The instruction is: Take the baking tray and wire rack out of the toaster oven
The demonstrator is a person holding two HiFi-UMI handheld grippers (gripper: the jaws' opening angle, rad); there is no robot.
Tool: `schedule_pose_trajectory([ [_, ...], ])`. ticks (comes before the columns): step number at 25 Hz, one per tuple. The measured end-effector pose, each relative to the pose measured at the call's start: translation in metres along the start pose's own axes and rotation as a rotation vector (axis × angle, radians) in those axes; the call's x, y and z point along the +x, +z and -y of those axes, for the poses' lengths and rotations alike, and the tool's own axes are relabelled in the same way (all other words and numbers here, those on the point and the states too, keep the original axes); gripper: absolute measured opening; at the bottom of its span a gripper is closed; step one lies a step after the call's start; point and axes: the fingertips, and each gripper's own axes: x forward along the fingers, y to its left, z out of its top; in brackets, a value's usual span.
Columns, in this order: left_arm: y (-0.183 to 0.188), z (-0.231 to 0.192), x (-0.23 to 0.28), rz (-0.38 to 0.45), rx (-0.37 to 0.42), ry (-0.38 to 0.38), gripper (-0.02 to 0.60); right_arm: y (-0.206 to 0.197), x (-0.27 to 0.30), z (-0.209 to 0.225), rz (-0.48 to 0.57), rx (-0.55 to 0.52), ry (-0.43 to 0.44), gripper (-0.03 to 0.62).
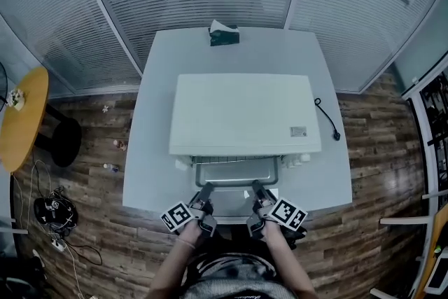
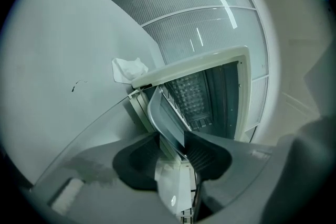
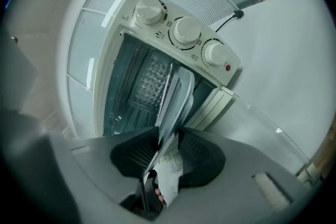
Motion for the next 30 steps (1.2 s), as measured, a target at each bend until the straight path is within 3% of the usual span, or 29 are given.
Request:
schedule_pose_trajectory([
  [9, -0.009, 0.002, -0.016, 0.016, -0.006, 0.002, 0.147, -0.012, -0.016, 0.0, -0.04, -0.012, 0.015, 0.12],
  [30, -0.038, 0.002, -0.077, -0.046, -0.056, 0.02, 0.152, -0.056, -0.072, -0.009, 0.026, 0.031, -0.018, 0.126],
])
